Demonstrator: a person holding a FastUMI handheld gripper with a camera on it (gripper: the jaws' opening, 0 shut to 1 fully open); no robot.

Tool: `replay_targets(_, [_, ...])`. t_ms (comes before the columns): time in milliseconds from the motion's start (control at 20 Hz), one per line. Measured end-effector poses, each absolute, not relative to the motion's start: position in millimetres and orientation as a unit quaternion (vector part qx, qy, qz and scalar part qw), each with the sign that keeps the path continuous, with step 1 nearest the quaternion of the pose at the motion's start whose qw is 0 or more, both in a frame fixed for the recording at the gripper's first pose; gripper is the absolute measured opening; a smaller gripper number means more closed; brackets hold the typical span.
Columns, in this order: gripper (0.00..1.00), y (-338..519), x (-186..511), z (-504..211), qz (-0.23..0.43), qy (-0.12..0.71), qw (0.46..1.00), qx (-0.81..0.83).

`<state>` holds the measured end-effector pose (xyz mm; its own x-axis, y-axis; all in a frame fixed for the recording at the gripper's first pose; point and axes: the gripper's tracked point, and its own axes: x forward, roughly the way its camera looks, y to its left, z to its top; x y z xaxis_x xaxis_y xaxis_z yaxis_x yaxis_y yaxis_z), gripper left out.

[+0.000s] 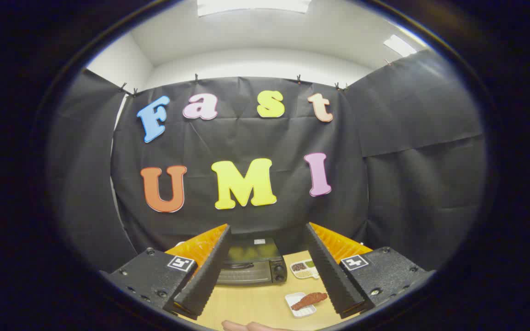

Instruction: Open the toaster oven, put the food inside, and close the toaster oven door.

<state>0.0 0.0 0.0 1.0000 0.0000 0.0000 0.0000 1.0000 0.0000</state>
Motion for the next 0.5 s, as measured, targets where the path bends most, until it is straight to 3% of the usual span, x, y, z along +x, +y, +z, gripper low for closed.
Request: replay_targets(500, [1.00,14.6,-3.0,-5.5,0.014,-0.002,1.000,-0.015])
